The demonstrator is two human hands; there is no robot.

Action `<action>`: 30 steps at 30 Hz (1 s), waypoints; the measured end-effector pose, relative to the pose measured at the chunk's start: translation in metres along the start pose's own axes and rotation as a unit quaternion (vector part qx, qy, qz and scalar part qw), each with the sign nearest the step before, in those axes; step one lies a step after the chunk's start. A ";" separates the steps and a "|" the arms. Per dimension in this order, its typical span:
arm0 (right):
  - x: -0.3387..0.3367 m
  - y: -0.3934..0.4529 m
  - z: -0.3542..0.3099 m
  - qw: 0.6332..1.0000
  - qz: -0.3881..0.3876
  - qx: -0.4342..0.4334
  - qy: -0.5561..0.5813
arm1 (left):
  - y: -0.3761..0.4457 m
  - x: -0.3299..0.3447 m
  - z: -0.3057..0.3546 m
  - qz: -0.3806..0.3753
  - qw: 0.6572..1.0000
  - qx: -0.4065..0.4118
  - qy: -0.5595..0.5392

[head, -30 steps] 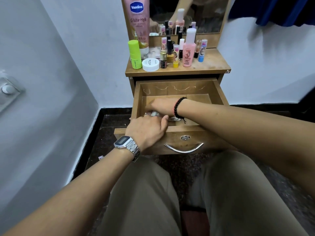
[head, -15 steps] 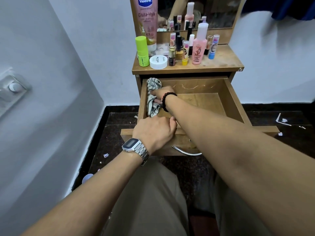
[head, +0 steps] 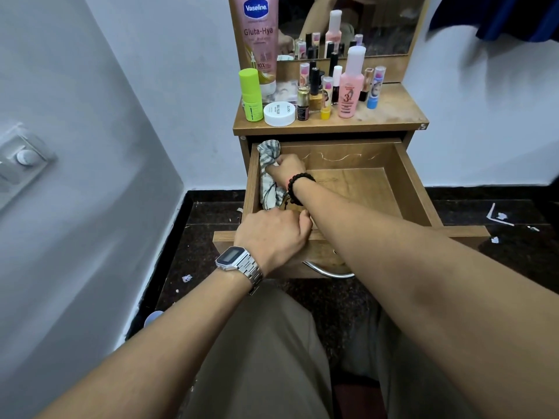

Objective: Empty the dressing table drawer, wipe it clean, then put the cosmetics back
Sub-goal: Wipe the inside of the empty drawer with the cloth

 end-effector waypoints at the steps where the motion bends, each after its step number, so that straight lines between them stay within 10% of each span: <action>1: 0.002 -0.004 -0.006 0.999 -0.006 -0.023 -0.027 | 0.000 0.001 0.000 -0.001 1.000 0.000 -0.001; 25: 0.025 -0.015 -0.010 0.936 -0.042 -0.122 -0.329 | 0.001 0.002 -0.003 -0.016 1.000 -0.009 0.000; 30: 0.006 -0.024 -0.029 0.928 0.078 -0.201 -0.303 | 0.000 0.004 -0.002 -0.021 1.000 -0.010 0.004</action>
Point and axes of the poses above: each hand's wrist, its own y-axis towards the middle knuckle, its own x-axis out of the palm, z = x × y, the point moved 9 cm from there along y, towards the middle knuckle, and after that the axes turned 5 degrees about x, right-handed, at the moved point
